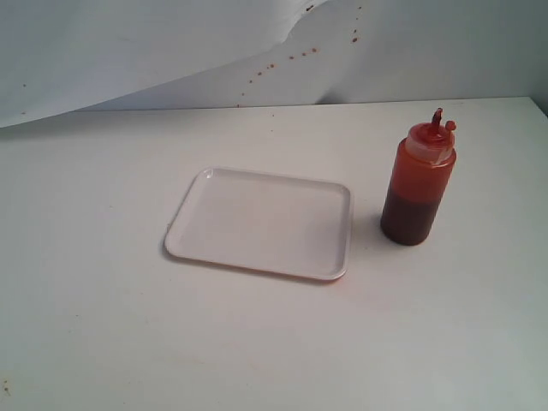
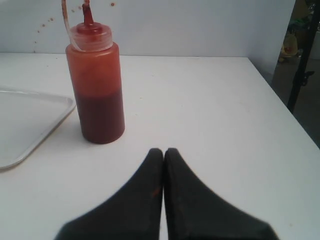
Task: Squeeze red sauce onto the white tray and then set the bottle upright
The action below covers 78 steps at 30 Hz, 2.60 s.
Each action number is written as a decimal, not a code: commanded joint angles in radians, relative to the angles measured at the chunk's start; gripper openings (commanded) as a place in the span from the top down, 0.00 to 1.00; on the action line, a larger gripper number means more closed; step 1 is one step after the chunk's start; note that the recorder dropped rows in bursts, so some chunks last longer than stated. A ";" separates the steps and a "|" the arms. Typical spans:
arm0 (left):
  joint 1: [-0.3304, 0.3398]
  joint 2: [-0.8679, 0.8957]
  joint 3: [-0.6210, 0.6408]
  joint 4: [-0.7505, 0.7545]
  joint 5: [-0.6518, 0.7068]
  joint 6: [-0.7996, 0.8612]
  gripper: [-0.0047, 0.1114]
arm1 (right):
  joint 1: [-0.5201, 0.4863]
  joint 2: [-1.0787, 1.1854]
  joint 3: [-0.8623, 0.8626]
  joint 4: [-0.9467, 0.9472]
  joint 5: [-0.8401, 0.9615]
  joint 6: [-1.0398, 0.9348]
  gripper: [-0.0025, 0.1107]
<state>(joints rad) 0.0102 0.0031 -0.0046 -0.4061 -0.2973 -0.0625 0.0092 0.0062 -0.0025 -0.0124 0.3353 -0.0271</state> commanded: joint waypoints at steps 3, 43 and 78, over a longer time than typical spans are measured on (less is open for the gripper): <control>0.001 0.105 0.005 0.265 -0.361 -0.400 0.96 | 0.001 -0.006 0.002 0.005 -0.002 0.002 0.98; -0.279 2.221 -1.159 1.601 -0.924 -0.711 0.87 | 0.001 -0.006 0.002 0.005 -0.002 0.002 0.98; -0.646 2.442 -1.399 1.194 -0.585 -0.459 0.06 | 0.001 -0.006 0.002 0.005 -0.002 0.002 0.98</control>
<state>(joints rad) -0.6127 2.4108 -1.3303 0.8250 -0.9340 -0.5291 0.0092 0.0062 -0.0025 -0.0124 0.3353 -0.0271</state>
